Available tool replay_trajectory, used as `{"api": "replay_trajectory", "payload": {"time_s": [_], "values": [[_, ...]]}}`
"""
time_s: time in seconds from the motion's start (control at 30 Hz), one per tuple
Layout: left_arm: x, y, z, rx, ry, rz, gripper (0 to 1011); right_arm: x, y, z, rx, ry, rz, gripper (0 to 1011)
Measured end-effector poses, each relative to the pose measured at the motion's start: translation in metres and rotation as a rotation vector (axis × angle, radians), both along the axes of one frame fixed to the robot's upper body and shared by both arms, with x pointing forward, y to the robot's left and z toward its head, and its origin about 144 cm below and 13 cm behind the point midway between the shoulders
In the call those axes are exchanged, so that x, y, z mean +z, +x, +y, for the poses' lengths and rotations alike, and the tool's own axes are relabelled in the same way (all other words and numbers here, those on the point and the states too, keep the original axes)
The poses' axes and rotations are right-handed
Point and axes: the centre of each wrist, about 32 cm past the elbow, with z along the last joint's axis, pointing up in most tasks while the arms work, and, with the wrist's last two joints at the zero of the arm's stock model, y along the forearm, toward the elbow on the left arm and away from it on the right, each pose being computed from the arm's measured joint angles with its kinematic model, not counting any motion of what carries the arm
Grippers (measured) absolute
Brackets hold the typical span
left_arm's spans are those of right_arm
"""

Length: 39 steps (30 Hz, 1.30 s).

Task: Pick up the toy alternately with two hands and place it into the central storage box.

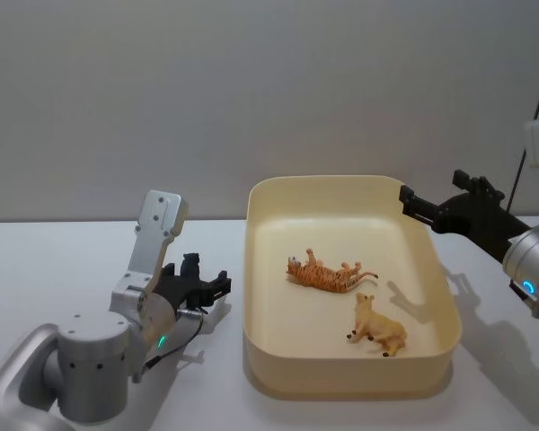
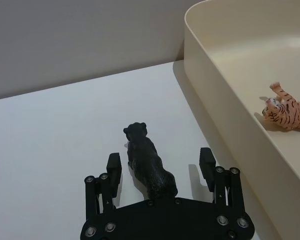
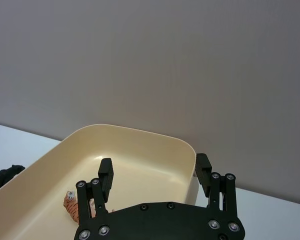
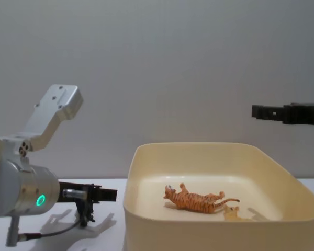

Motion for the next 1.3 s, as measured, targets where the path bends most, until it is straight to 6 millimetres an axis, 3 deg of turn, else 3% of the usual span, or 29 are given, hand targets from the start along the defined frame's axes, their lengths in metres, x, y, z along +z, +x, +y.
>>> {"api": "replay_trajectory", "payload": {"time_s": [0.37, 0.67, 0.77, 1.3], "values": [[-0.003, 0.01, -0.005, 0.011, -0.008, 0.006, 703, 0.0, 0.0, 0.0, 0.0, 0.0, 0.0, 1001], [-0.004, 0.013, -0.007, 0.014, -0.011, 0.008, 369, 0.0, 0.0, 0.0, 0.0, 0.0, 0.0, 1001], [-0.004, 0.014, -0.007, 0.015, -0.011, 0.008, 328, 0.0, 0.0, 0.0, 0.0, 0.0, 0.0, 1001], [0.004, 0.011, -0.007, 0.022, 0.027, -0.053, 328, 0.0, 0.0, 0.0, 0.0, 0.0, 0.0, 1001]]}}
